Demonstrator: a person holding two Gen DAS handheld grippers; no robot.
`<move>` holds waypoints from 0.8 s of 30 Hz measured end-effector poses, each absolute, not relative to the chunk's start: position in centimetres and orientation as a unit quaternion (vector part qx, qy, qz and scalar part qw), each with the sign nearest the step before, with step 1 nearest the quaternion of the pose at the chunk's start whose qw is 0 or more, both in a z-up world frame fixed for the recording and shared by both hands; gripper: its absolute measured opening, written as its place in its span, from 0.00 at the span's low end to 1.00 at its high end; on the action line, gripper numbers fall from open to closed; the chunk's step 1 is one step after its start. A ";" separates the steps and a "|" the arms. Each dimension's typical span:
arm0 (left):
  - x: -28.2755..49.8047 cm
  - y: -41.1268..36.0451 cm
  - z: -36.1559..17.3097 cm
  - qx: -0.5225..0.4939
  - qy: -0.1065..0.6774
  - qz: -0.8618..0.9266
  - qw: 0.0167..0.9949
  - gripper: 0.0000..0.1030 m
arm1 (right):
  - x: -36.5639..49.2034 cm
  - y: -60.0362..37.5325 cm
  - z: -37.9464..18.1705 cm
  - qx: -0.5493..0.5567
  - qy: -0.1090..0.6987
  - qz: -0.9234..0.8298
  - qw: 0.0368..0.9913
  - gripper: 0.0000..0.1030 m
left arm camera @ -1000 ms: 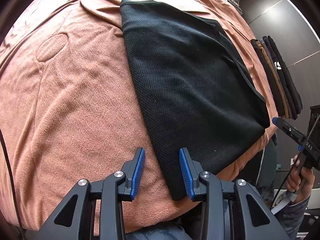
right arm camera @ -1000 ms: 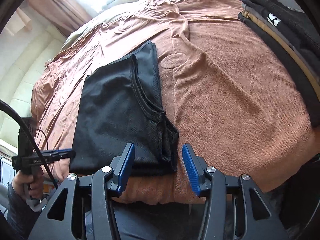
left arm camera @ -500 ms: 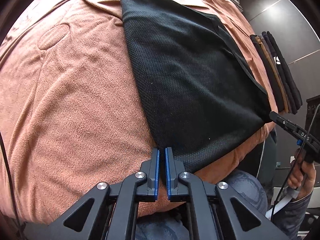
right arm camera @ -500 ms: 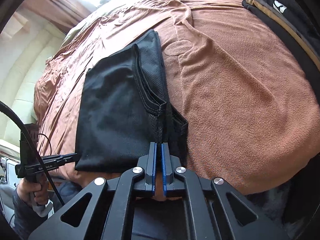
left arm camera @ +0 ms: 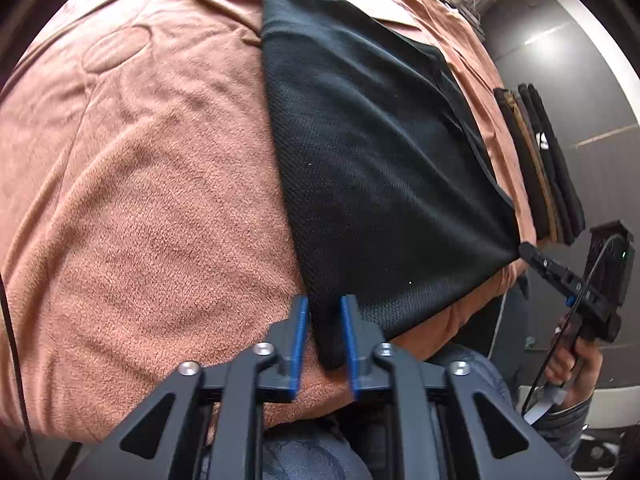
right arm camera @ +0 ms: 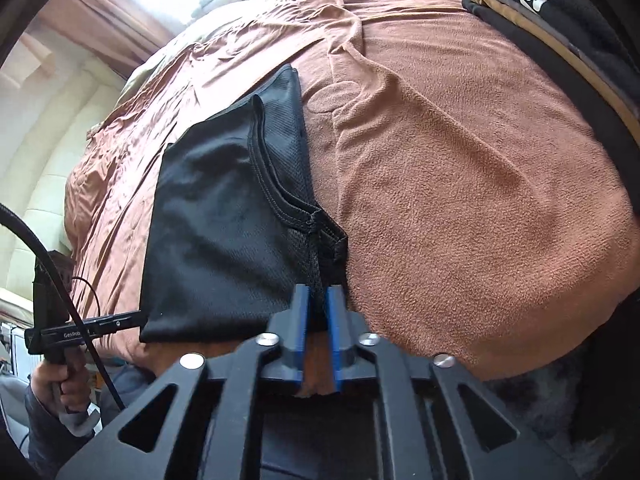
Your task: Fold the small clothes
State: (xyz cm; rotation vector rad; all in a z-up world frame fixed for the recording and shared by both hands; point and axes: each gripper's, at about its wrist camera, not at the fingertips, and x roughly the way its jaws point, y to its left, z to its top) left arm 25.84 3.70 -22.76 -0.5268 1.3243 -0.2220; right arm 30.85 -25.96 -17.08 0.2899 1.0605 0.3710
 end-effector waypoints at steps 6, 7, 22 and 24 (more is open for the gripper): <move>25.8 4.7 -23.6 -0.295 0.602 -0.105 0.735 0.24 | 31.5 -26.4 -18.1 0.159 0.494 0.187 0.834 0.58; 25.8 4.9 -23.8 -0.307 0.601 -0.106 0.730 0.24 | 31.7 -26.3 -18.2 0.161 0.495 0.189 0.833 0.58; 23.7 5.7 -23.3 -0.345 0.583 -0.114 0.726 0.05 | 32.9 -24.5 -20.1 0.184 0.530 0.192 0.805 0.12; 23.4 6.2 -22.7 -0.342 0.579 -0.115 0.731 0.05 | 32.8 -24.3 -19.9 0.184 0.532 0.197 0.803 0.11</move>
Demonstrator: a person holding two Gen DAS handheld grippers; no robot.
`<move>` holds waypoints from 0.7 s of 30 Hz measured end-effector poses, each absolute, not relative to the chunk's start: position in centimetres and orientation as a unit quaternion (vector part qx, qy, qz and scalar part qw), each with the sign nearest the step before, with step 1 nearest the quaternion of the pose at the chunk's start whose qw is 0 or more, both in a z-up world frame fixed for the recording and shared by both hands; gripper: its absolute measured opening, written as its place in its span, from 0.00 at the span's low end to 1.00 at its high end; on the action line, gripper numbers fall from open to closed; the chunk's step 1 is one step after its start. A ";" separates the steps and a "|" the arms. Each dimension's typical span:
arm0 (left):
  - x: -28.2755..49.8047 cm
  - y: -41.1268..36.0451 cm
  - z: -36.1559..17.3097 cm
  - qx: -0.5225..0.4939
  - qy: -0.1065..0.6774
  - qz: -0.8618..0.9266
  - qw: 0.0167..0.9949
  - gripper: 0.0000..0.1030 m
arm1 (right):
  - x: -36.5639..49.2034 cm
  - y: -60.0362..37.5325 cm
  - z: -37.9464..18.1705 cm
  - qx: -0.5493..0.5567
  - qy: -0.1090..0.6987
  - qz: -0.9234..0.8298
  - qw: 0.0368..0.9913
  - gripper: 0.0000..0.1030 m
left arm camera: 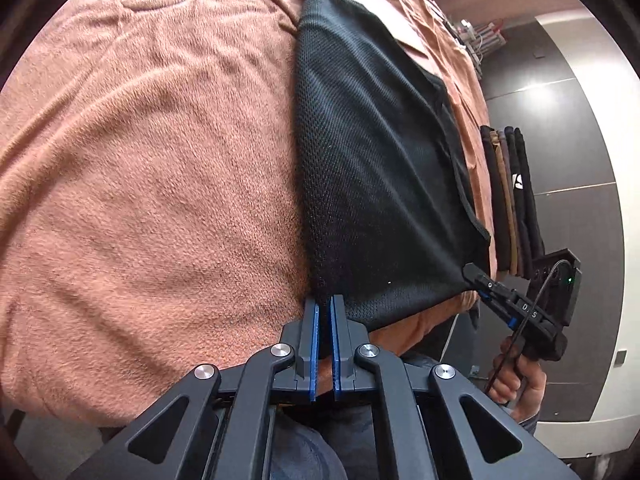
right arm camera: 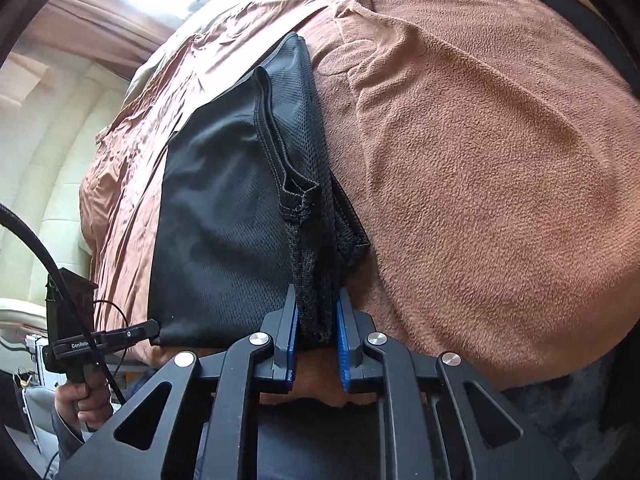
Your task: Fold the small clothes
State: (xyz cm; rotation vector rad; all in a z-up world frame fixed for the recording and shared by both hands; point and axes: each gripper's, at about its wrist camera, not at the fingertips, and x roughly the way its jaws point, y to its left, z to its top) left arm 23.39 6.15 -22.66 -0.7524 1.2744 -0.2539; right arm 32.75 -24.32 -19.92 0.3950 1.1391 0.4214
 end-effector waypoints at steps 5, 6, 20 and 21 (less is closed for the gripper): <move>22.5 7.9 -21.1 -0.328 0.571 -0.115 0.744 0.05 | 32.1 -23.1 -19.6 0.167 0.537 0.222 0.796 0.11; 22.2 8.2 -20.9 -0.325 0.571 -0.115 0.745 0.05 | 32.0 -22.8 -19.7 0.165 0.538 0.227 0.795 0.11; 20.2 9.8 -20.2 -0.286 0.582 -0.106 0.754 0.05 | 32.2 -22.7 -18.6 0.141 0.537 0.276 0.785 0.33; 20.3 9.8 -20.2 -0.280 0.587 -0.099 0.753 0.05 | 32.4 -23.2 -18.2 0.142 0.528 0.273 0.791 0.42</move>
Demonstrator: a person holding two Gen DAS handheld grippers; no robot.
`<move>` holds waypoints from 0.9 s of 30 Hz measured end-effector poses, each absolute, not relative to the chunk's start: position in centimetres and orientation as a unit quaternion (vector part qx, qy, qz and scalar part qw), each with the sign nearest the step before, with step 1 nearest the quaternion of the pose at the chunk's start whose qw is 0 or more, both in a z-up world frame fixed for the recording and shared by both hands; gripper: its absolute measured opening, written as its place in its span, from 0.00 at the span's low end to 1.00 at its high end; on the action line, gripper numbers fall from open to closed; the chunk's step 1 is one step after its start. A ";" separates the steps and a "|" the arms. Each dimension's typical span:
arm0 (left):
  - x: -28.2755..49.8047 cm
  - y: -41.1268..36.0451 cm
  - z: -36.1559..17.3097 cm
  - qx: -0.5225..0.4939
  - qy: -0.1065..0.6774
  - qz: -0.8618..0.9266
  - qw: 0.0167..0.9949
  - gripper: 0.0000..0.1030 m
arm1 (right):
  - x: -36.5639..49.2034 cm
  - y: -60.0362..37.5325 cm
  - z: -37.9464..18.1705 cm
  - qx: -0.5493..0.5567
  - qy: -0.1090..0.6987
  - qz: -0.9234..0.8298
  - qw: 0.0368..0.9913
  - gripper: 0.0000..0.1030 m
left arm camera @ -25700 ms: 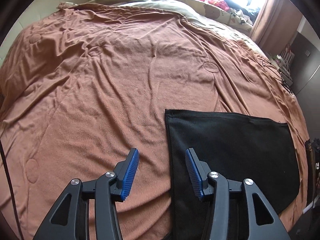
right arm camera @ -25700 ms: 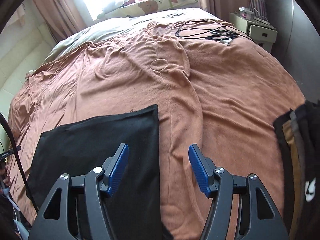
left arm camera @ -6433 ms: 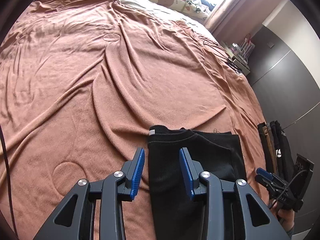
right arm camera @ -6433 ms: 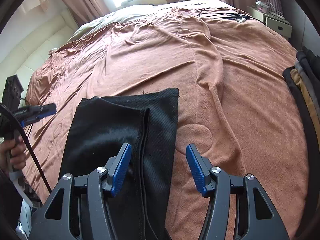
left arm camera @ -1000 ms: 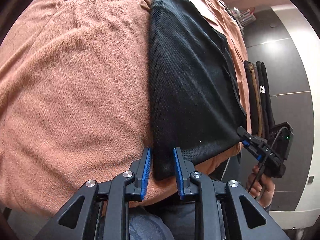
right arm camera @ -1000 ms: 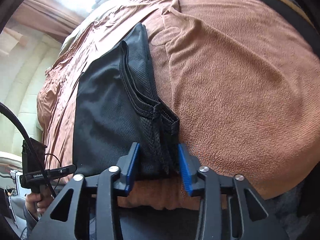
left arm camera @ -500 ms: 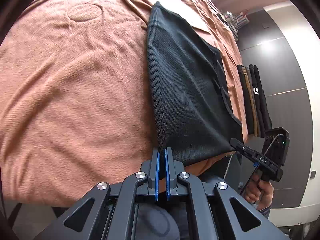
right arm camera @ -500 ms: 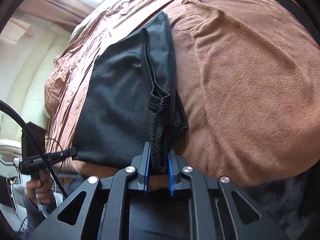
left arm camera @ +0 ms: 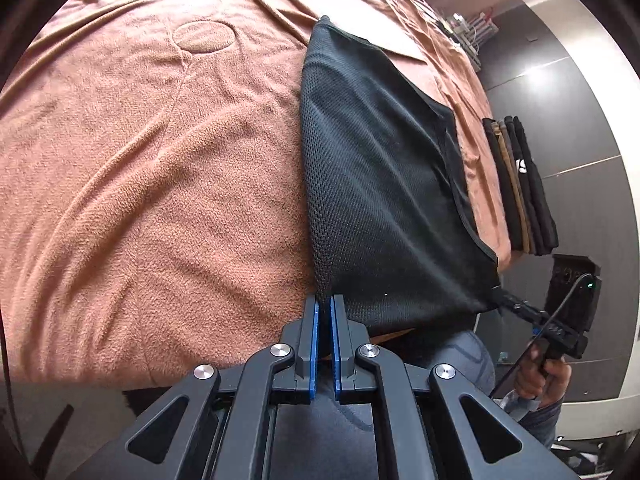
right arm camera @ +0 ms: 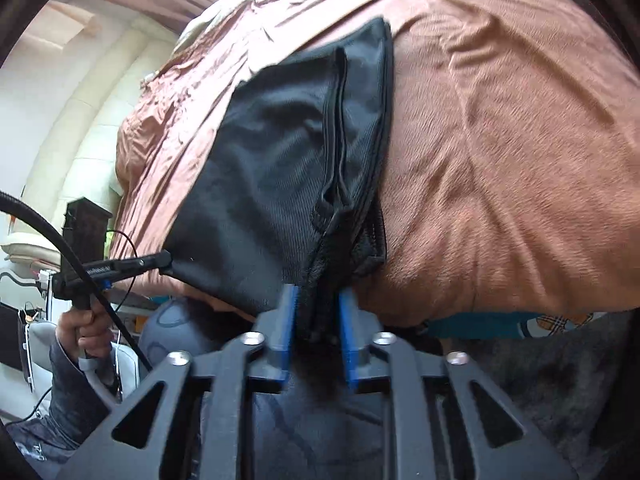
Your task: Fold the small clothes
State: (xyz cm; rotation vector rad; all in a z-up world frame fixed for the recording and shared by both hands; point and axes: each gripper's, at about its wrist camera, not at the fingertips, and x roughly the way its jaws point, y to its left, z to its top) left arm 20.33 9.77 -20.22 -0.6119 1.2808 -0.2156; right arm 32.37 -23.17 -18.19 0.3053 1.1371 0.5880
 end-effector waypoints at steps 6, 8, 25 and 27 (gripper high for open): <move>21.6 10.8 -20.1 -0.279 0.582 -0.078 0.760 0.21 | 34.9 -25.8 -16.1 0.162 0.490 0.270 0.813 0.67; 22.0 11.1 -19.9 -0.277 0.576 -0.073 0.766 0.24 | 36.3 -25.7 -16.4 0.166 0.491 0.261 0.814 0.67; 30.2 12.2 -19.6 -0.290 0.549 -0.085 0.779 0.35 | 46.3 -22.2 -20.8 0.201 0.517 0.296 0.778 0.74; 31.1 12.4 -19.9 -0.294 0.549 -0.087 0.778 0.35 | 47.5 -21.9 -21.1 0.205 0.516 0.299 0.776 0.74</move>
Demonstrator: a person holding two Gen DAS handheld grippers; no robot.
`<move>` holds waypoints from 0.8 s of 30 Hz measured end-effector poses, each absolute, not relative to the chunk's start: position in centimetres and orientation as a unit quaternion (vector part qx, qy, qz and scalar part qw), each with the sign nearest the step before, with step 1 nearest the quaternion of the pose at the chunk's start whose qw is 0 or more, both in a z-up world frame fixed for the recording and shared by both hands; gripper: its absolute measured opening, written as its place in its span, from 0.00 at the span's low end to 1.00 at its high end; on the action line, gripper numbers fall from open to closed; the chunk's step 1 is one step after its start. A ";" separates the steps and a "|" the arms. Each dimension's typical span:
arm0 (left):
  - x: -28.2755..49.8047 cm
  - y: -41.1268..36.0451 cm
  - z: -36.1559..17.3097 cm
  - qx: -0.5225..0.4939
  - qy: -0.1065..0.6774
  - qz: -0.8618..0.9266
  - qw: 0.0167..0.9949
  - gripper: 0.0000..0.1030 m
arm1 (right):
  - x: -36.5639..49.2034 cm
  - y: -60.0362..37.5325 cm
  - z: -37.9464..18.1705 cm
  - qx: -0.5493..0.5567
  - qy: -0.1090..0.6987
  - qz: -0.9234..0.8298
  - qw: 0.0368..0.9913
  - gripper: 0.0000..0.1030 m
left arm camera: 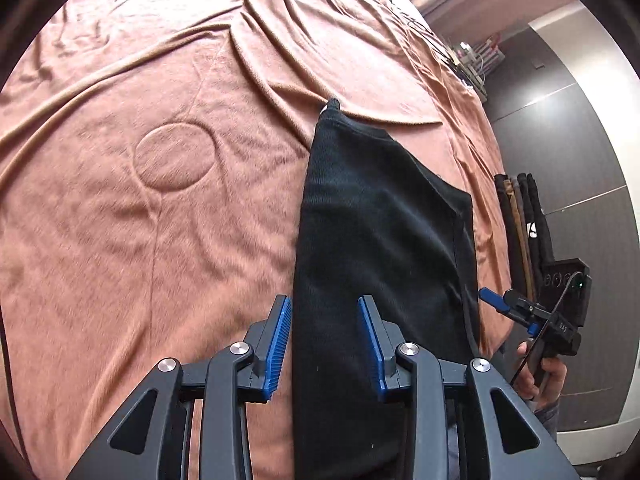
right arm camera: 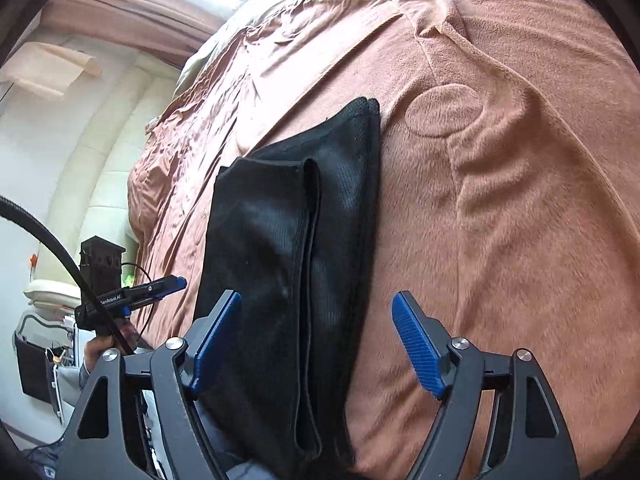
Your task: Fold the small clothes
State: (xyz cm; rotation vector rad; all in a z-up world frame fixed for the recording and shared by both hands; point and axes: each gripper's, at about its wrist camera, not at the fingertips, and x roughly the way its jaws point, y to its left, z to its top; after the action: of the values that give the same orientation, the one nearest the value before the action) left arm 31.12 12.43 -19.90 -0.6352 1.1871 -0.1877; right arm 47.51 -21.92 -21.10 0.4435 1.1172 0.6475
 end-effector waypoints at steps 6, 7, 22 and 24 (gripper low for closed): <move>33.8 12.7 -20.9 -0.297 0.550 -0.088 0.775 0.35 | 50.2 -21.4 -22.4 0.221 0.524 0.300 0.766 0.74; 34.3 12.8 -21.1 -0.298 0.550 -0.088 0.775 0.35 | 50.6 -21.3 -22.7 0.227 0.525 0.303 0.762 0.74; 39.4 13.8 -23.0 -0.315 0.543 -0.111 0.770 0.35 | 55.4 -18.7 -25.4 0.257 0.521 0.374 0.723 0.62; 40.0 13.9 -23.1 -0.319 0.542 -0.114 0.769 0.35 | 56.0 -18.4 -25.7 0.257 0.521 0.383 0.718 0.62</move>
State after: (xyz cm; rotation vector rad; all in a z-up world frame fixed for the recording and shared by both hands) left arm 39.97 13.92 -23.14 -0.6930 1.1755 -0.2468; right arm 56.01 -18.39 -25.70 0.5687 1.1531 0.8462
